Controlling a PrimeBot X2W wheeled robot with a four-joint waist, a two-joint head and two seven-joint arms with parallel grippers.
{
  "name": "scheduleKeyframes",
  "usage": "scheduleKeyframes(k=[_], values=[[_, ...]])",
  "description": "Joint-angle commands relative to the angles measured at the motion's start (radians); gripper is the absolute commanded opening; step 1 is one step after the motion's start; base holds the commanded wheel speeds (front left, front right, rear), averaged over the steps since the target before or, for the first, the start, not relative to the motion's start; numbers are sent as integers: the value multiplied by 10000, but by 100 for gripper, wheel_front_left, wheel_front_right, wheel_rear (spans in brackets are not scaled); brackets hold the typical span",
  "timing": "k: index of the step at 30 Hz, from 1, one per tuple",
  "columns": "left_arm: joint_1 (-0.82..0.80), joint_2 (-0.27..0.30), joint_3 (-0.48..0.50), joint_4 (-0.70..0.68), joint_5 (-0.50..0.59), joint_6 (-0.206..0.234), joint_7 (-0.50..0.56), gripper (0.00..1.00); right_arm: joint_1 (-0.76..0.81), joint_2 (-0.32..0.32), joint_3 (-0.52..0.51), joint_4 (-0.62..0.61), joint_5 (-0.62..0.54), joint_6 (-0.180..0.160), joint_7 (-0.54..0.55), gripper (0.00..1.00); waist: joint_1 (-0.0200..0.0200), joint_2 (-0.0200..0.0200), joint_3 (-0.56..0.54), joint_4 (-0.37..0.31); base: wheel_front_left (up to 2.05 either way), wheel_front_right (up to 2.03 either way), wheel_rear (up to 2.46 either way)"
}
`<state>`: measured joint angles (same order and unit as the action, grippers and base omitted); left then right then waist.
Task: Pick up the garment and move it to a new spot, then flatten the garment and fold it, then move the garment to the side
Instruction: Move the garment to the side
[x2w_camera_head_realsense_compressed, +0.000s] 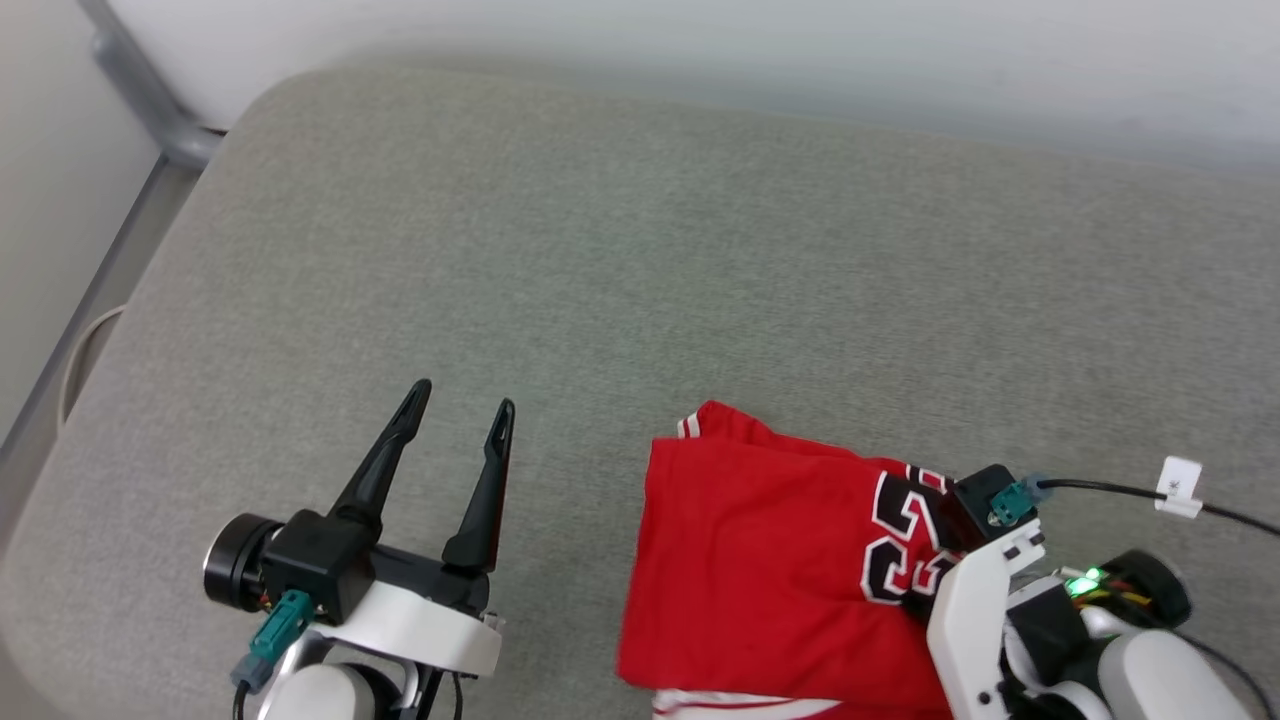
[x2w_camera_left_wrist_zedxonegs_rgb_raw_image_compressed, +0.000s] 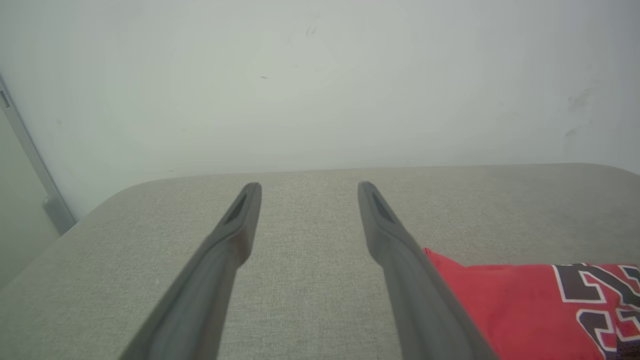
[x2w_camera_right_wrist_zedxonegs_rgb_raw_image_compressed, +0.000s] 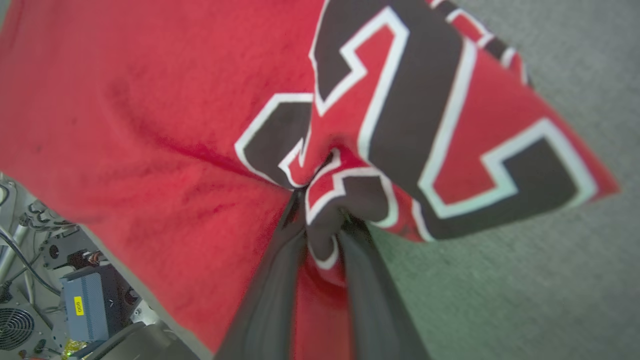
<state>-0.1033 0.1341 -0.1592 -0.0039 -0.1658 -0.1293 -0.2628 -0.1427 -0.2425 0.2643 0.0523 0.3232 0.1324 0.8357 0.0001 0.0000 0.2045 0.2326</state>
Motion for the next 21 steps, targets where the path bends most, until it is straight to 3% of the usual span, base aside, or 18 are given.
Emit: scheduleKeyframes(k=[1,8,13,21], values=[[159,65,-53,-37,-36,-20,-23,100,-164,-616,150,-70,-172,-31,-129,0,-1,0,-211,-279,0,0,0],[404,45,-595,-86,-28,-20,-23,100,-643,-2697,1086,-868,-22,-25,-142,0,-1,0,-534,-1128,0,0,0],[212,-63,-1292,-123,28,-20,-23,100,-884,-4755,1502,-1228,293,-25,68,0,-1,0,-293,-1795,0,0,0],[-968,147,-2809,-347,235,-8,-23,100,-1327,-6932,648,-655,185,-27,-704,0,-1,0,1206,-2838,0,0,0]])
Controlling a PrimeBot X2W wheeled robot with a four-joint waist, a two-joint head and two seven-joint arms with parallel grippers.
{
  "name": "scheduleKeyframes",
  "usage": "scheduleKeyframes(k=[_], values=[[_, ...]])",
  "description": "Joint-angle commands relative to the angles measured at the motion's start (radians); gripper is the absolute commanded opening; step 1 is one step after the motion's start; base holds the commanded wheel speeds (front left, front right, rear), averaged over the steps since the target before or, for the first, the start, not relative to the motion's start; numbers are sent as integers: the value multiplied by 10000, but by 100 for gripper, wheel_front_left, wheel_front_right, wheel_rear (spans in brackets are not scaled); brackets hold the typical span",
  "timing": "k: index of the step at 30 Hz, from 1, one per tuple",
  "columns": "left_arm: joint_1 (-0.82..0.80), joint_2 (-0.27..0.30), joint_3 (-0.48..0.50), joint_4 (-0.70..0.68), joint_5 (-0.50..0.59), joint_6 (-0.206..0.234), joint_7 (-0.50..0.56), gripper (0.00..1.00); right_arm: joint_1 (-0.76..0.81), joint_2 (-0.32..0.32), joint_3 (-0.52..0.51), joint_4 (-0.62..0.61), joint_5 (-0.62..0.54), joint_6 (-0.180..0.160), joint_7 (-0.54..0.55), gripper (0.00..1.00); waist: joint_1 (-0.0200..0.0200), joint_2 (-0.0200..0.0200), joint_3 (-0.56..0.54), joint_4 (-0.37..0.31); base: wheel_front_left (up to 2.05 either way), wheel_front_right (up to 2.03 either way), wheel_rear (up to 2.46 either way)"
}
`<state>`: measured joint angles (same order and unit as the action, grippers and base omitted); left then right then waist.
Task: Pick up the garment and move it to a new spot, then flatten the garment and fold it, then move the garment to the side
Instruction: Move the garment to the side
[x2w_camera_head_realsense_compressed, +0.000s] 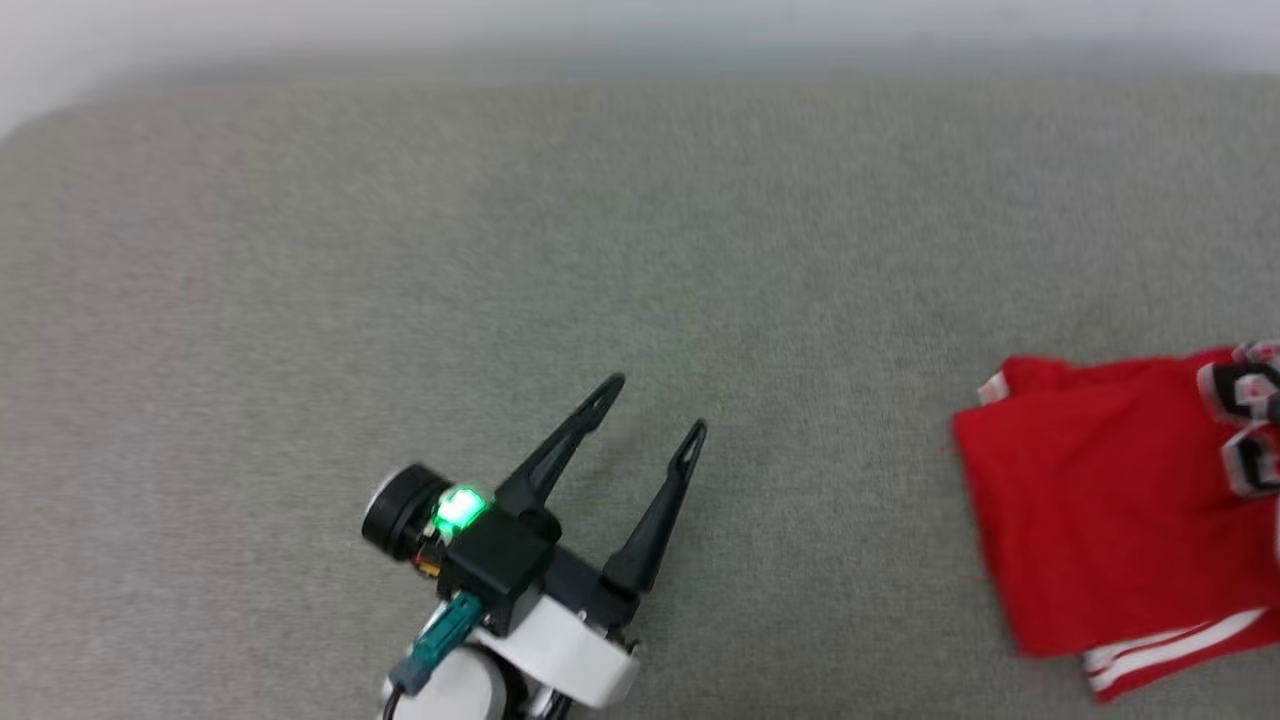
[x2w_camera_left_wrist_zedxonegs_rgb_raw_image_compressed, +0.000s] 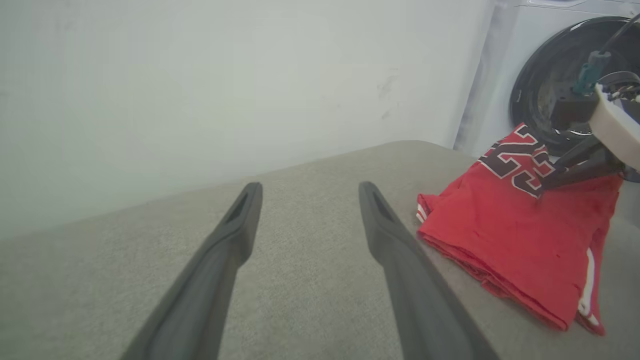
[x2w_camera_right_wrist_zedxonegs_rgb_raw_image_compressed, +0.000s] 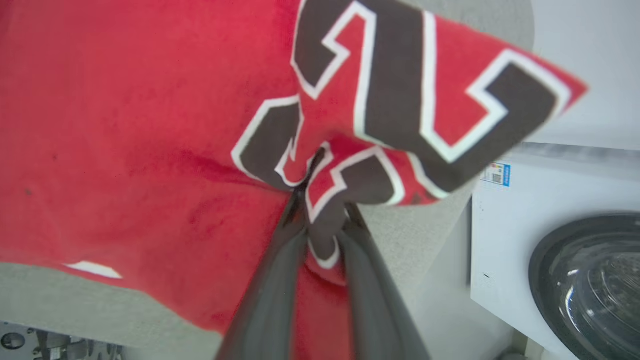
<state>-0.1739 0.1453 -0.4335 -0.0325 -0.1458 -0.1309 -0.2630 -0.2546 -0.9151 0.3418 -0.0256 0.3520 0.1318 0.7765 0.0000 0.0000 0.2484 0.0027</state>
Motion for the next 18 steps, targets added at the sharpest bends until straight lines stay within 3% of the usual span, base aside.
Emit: scheduleKeyframes(k=[1,4,10,18], values=[[-263,36,-66,-61,36,7,-21,100,-208,-205,-127,123,-102,-21,-112,0,0,0,767,-539,0,0,0],[-970,138,-435,-291,140,6,-23,100,-449,-819,-586,612,-323,-21,-675,0,0,0,1630,-827,0,0,0],[-2394,534,-1003,-725,310,7,-23,100,-999,-1366,-1674,2154,-828,-21,-2131,0,0,0,3115,-1148,0,0,0],[-3672,1084,-1431,-1336,569,7,-21,100,-1993,-656,-3146,4258,-1636,-22,-3626,0,0,0,4290,-1317,0,0,0]])
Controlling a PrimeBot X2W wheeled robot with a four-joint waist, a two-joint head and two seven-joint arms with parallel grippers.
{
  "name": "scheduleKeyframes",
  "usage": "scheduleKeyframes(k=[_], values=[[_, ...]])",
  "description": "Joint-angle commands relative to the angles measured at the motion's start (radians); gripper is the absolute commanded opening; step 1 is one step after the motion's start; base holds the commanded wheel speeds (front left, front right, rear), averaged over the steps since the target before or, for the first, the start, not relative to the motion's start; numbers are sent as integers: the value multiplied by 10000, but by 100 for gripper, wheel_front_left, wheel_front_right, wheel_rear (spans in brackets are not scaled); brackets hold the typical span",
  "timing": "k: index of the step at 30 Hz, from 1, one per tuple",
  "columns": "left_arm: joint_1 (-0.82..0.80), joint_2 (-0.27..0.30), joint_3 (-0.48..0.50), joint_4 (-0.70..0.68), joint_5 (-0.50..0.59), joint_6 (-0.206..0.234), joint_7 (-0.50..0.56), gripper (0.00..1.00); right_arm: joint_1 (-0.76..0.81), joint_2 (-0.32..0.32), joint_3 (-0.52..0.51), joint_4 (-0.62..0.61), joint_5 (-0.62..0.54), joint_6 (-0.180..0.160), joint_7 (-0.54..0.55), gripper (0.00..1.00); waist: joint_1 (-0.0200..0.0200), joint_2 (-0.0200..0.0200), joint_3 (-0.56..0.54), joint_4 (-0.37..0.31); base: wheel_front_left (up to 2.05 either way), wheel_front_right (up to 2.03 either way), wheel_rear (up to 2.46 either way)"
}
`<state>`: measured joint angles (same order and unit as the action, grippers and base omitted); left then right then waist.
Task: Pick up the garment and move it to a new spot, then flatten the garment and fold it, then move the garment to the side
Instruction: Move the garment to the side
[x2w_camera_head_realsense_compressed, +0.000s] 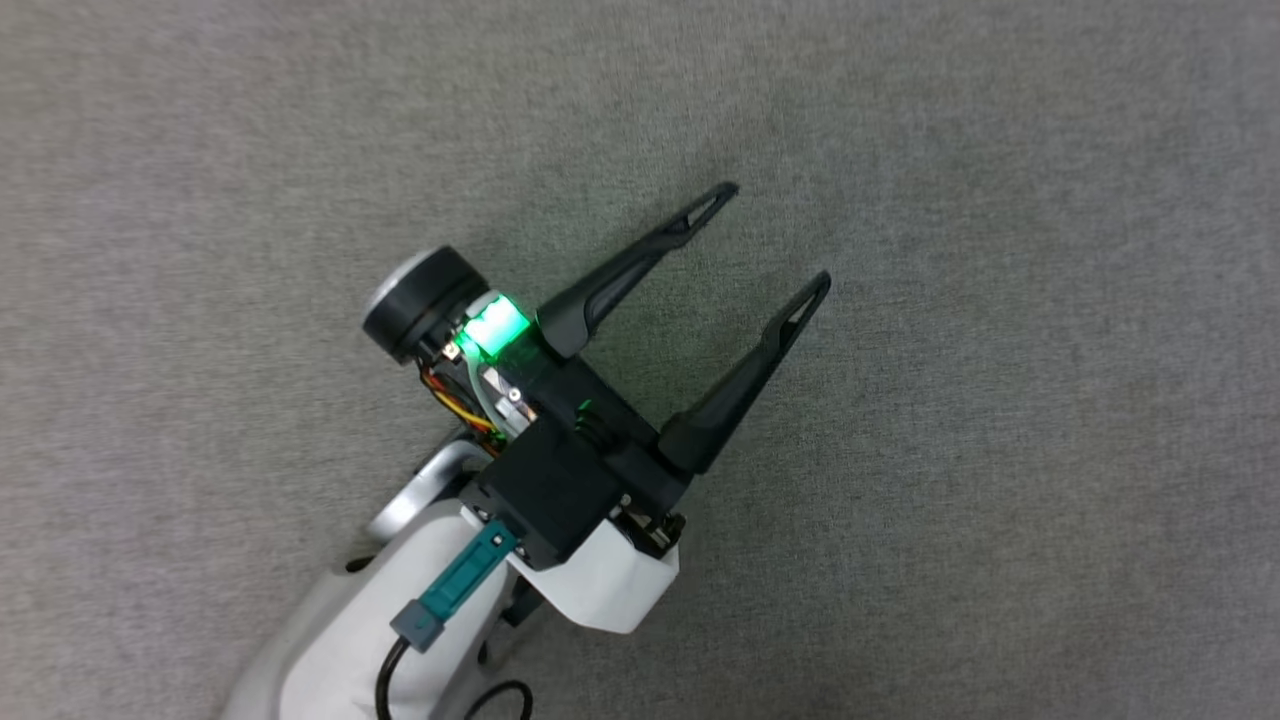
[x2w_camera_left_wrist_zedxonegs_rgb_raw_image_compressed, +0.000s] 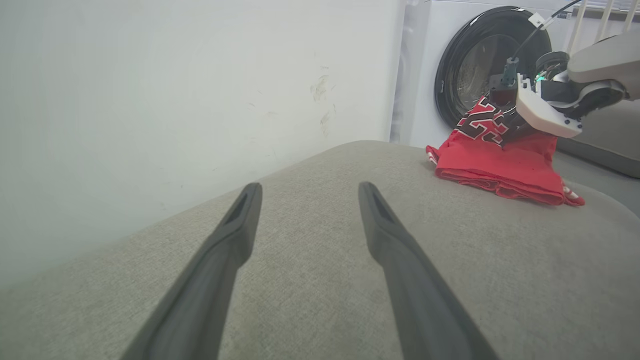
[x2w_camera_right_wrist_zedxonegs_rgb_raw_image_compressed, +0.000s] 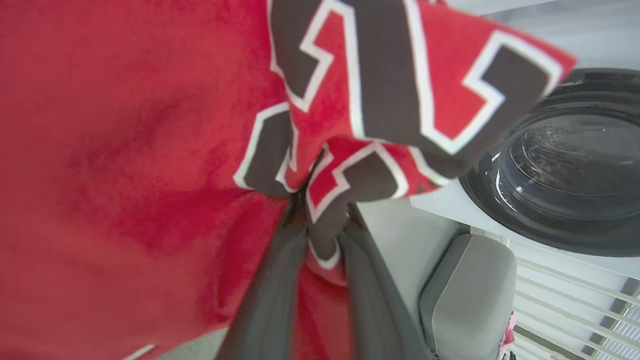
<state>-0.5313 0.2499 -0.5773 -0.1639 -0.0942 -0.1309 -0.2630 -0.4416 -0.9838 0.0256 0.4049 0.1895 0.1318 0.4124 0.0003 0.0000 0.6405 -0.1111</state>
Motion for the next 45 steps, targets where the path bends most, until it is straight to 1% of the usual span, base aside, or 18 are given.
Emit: scheduleKeyframes(k=[1,3,7,13,14,15,18,22,25,29,32,33,36,38,41,43,45], values=[[-163,93,-5,-82,61,6,-21,100,-231,155,-213,206,-186,-22,-178,0,-3,0,456,-192,0,0,0],[-295,150,-32,-197,111,6,-21,100,-420,361,-678,652,-567,-22,-582,0,-3,0,598,-193,0,0,0],[-368,233,-35,-408,126,7,-21,100,-666,854,-1278,1346,-1140,-22,-1146,0,-3,0,747,-163,0,0,0],[-235,334,22,-504,91,19,-21,100,-1063,1399,-1810,1843,-1806,-22,-1568,0,-3,0,756,-108,0,0,0],[-207,314,27,-490,71,31,-21,100,-1104,1441,-1864,1866,-1967,-22,-1613,33,-3,0,716,-91,0,0,0],[-178,289,27,-470,53,39,-21,100,-1168,1507,-2009,1922,-2062,-22,-1610,100,-3,0,665,-74,0,0,0],[-73,157,58,-360,-49,82,-21,100,-1066,1641,-2164,1986,-2282,-21,-1502,100,-3,0,402,0,0,0,0],[141,34,245,-129,-189,157,-21,100,-1013,1722,-2310,1645,-2473,-22,-1494,100,-3,0,-172,82,0,0,0],[456,-16,505,92,-334,255,-21,100,-1076,1857,-2281,1128,-2416,-21,-1438,100,-3,0,-810,137,0,0,0],[1051,-115,1033,399,-537,426,-23,100,-1093,2197,-2029,198,-2087,-21,-1421,100,-3,0,-1792,244,0,0,0],[1595,-209,1543,580,-697,550,-21,100,-1117,2616,-1804,-567,-1688,-21,-1534,100,-3,0,-2499,356,0,0,0],[1786,-255,1703,642,-778,580,-23,100,-1122,2843,-1852,-767,-1465,-21,-1613,100,-3,0,-2739,404,0,0,0],[2410,-418,2340,856,-1079,690,-21,100,-1007,3851,-1979,-1382,-603,-19,-1853,100,-3,0,-3374,544,0,0,0],[2776,-545,2778,1139,-1187,792,-20,100,-621,4138,-1780,-1817,-344,-22,-2171,100,-3,0,-3759,681,0,0,0],[3277,-727,3245,1475,-1186,863,-21,100,-108,4816,-1507,-2460,58,-19,-2763,100,-3,0,-4250,805,0,0,0],[3555,-846,3531,1569,-1136,847,-21,100,301,5171,-1403,-2836,345,-19,-3124,100,-3,0,-4501,890,0,0,0],[3819,-971,3791,1605,-1139,788,-21,100,738,5709,-1362,-3114,696,-19,-3479,100,-3,0,-4725,986,0,0,0]])
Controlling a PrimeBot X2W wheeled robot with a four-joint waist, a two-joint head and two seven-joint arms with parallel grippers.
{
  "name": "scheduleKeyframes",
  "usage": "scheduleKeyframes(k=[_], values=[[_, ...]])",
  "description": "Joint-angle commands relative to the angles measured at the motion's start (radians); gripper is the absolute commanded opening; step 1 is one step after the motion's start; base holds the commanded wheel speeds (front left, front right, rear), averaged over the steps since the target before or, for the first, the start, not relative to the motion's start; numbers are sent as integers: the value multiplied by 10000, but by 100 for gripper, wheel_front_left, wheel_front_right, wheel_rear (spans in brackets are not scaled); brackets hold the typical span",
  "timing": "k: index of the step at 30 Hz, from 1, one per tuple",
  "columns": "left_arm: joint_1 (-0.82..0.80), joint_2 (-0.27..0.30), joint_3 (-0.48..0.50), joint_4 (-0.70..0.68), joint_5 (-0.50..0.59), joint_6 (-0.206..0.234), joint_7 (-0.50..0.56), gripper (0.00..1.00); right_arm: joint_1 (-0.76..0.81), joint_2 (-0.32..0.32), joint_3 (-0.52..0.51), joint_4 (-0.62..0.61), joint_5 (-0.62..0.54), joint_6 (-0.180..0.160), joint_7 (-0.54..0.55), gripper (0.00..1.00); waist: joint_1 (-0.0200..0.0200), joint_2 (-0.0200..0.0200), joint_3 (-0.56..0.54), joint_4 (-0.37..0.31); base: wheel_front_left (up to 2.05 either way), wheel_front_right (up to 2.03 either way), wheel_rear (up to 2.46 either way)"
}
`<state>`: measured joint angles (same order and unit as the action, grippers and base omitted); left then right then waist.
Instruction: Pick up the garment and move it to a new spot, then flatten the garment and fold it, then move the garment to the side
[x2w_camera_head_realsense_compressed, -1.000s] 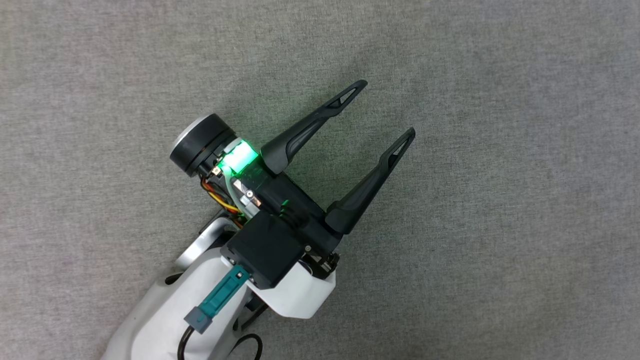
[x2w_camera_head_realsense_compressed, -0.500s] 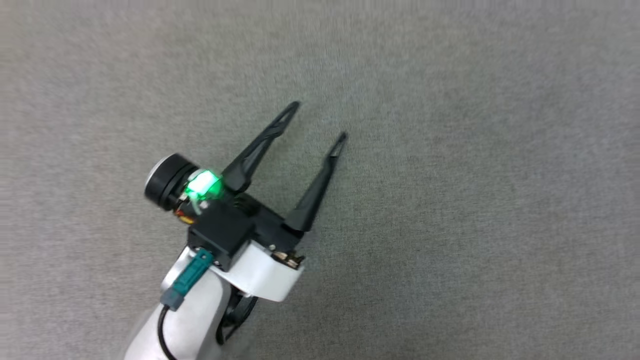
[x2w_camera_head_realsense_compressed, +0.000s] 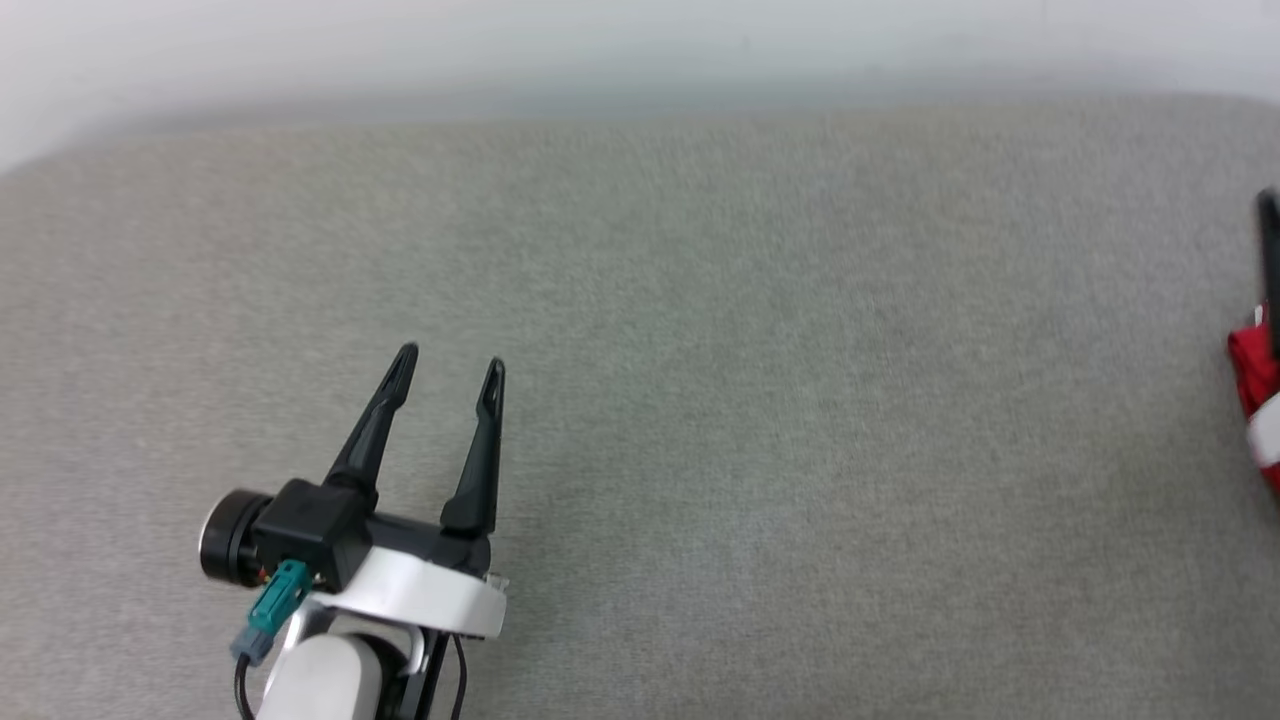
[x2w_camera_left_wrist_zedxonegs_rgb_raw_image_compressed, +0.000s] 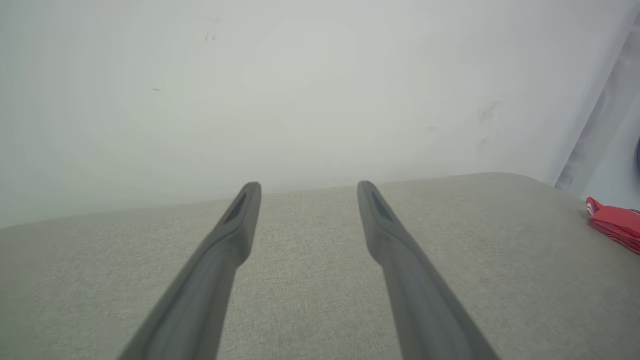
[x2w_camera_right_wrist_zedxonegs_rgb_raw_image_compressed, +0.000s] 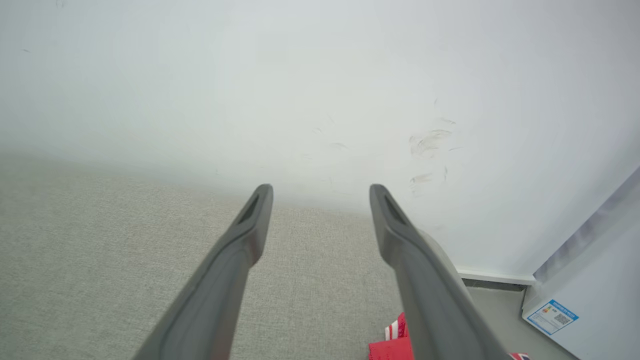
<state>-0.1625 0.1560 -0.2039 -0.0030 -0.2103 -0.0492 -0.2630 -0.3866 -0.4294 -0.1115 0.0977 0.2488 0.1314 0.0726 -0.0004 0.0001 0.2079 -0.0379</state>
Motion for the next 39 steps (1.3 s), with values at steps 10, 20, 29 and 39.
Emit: scheduleKeyframes(k=[10,20,29,39], values=[[1273,-533,962,167,279,-330,-21,100,2385,2001,633,-912,332,-14,-1848,100,4,-1,-1235,517,0,0,0],[1983,-888,1453,347,695,-507,-21,100,3524,2803,862,-318,121,-13,-2953,100,4,-1,-1628,626,0,0,0],[2149,-988,1683,308,947,-677,-21,100,3783,3318,1088,559,-116,-13,-3354,100,4,-1,-1752,684,0,0,0],[2144,-1039,1754,37,917,-786,-21,100,3531,3390,992,395,-94,-13,-3375,100,4,-1,-1723,642,0,0,0]])
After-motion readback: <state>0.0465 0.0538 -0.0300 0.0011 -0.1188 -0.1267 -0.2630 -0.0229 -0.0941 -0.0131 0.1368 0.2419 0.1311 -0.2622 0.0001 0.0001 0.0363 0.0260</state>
